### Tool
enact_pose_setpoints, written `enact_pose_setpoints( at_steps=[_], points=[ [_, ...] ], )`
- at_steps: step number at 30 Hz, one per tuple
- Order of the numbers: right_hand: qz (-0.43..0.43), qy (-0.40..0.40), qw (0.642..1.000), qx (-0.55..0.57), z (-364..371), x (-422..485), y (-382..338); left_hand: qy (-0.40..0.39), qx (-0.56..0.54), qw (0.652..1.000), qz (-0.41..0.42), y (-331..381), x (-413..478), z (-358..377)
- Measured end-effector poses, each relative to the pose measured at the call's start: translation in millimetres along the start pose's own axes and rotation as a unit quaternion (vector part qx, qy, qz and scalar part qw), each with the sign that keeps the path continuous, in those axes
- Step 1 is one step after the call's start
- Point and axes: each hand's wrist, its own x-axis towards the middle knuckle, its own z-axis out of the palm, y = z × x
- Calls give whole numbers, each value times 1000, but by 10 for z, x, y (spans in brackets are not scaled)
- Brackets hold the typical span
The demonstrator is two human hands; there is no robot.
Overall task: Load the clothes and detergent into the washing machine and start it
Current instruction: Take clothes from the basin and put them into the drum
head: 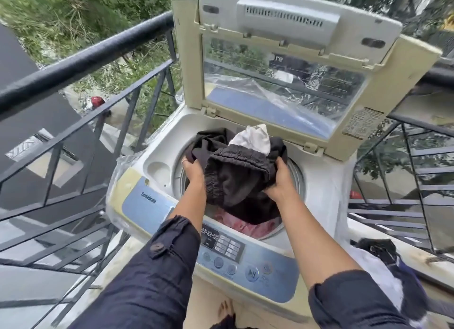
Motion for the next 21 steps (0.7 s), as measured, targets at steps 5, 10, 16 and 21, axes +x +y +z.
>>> enact_pose_setpoints(
  at_steps=[5, 10, 16, 21],
  points=[
    [-6, 43, 999, -23, -103, 294, 201, -32, 9, 999, 9, -42, -106, 39],
    [-33, 58, 996, -59, -236, 351, 227, -73, -25, 996, -44, -202, -83, 109],
    [-50, 58, 993, -91, -250, 191, 186, -65, 16, 998, -22, -149, -223, 198],
    [-41, 82, 976, -197, -329, -26, 65, -33, 97, 993, 56, -167, -442, 395]
  ],
)
